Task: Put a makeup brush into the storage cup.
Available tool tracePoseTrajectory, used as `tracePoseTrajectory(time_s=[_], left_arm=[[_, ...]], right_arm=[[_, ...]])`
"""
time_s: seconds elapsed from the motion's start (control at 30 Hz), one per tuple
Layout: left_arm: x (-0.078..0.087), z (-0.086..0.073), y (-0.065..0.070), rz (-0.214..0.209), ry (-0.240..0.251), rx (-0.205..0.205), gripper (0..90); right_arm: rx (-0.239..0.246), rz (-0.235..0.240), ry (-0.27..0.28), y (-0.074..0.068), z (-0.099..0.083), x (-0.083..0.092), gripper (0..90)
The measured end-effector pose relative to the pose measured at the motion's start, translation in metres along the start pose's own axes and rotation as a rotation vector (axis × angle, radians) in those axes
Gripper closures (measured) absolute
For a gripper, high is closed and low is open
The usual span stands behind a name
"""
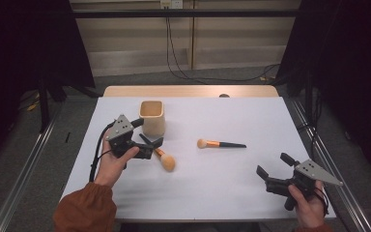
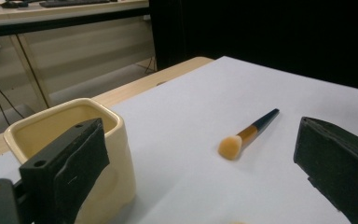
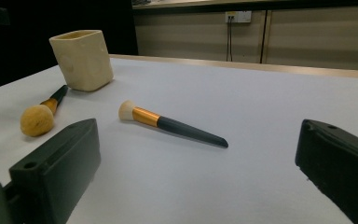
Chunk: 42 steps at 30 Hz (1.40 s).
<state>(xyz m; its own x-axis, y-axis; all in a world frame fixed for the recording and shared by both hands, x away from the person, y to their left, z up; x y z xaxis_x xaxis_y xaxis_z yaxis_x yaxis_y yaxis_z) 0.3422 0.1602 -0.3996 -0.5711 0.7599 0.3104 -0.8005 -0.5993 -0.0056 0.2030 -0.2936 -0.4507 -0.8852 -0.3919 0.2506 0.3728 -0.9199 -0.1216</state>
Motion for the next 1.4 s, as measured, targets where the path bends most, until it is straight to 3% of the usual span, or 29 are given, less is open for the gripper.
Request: tracePoseTrajectory(time_s=[0.1,0.2,0.27,0.47,0.57,0.6,0.7,0.87,0.93,1.1,1.17,1.4], left_arm=[[-0.002,0.001,-0.003,0.007,-0.025,0.006,1.7],[-0.004,0.002,-0.006,-0.016,-0.037,0.032,1.6],[-0.006,0.002,-0.006,-0.017,-0.067,0.010,1.6],[-0.011,0.006,-0.008,-0.069,-0.132,0.014,2.7],[-0.012,0.013,-0.005,-0.082,-0.175,-0.035,3.1],[-0.013,0.015,-0.005,-0.096,-0.179,-0.033,4.2],[-0.015,0.018,-0.006,-0.090,-0.211,-0.066,3.5],[-0.019,0.017,-0.007,-0.109,-0.303,-0.106,3.7],[-0.020,0.016,-0.006,-0.136,-0.355,-0.134,3.7],[-0.022,0.011,-0.005,-0.166,-0.436,-0.158,3.8],[-0.023,0.009,-0.006,-0.179,-0.479,-0.190,4.7],[-0.028,0.005,-0.010,-0.229,-0.573,-0.220,6.3]], right_arm=[[-0.007,-0.005,-0.001,0.001,0.000,0.000,0.0],[-0.005,-0.007,-0.002,0.001,0.000,0.000,0.0],[-0.007,-0.008,0.000,0.001,0.000,0.000,0.0],[0.003,-0.002,-0.002,-0.001,0.000,0.000,0.0],[0.002,0.001,-0.004,-0.001,0.000,0.000,0.0],[0.004,0.001,-0.003,0.000,0.000,0.000,0.0],[0.006,0.001,-0.008,-0.001,-0.001,0.000,0.0],[0.014,0.001,-0.017,-0.001,-0.001,-0.001,0.0],[0.012,0.000,-0.016,-0.001,-0.001,-0.001,0.0],[0.020,0.006,-0.020,-0.002,-0.001,-0.001,0.0],[0.020,0.005,-0.023,-0.002,-0.001,-0.001,0.0],[0.017,0.003,-0.023,-0.002,-0.002,0.000,0.0]])
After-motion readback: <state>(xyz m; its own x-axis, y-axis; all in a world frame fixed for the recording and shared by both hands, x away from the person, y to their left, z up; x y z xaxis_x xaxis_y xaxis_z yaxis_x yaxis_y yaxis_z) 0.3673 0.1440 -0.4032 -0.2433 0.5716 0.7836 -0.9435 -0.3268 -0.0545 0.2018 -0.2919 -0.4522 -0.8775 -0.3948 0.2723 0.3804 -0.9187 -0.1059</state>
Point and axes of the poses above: each handheld gripper's, and its own axes: x roughly backward along the jaws, z roughly out of its top, y roughly to its right, the point moved 1 cm from there along -x, roughly forward along the jaws
